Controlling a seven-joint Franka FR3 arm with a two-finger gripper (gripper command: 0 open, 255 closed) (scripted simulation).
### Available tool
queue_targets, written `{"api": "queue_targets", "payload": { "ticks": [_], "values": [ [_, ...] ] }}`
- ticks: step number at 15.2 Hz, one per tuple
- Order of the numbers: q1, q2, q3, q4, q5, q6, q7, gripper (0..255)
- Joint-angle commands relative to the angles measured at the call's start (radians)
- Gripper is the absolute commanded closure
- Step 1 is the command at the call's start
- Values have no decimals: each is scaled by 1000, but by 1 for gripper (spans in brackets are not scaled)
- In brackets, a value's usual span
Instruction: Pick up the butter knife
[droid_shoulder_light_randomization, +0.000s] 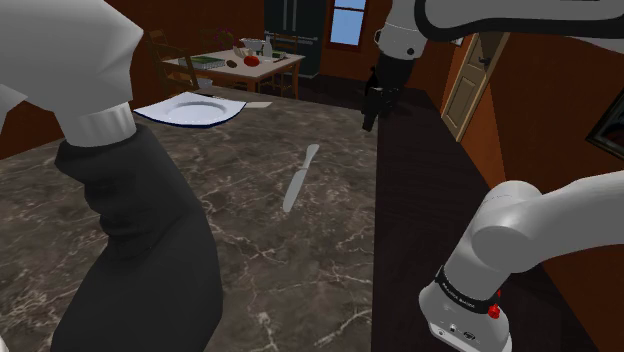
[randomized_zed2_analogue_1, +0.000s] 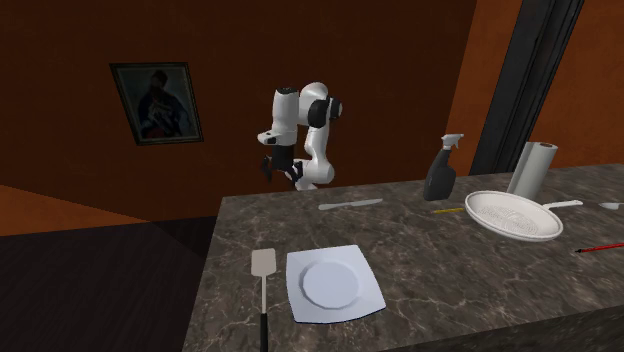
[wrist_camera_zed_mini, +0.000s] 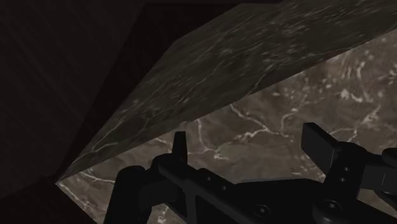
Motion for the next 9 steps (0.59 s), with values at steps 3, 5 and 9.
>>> {"api": "queue_targets", "payload": {
  "ticks": [3, 5, 9],
  "values": [
    [-18, -34, 73, -7, 31, -31, 143, 0],
    [-37, -55, 148, 0, 66, -62, 286, 0],
    [-85, -55, 302, 50, 139, -120, 574, 0]
  ]
}}
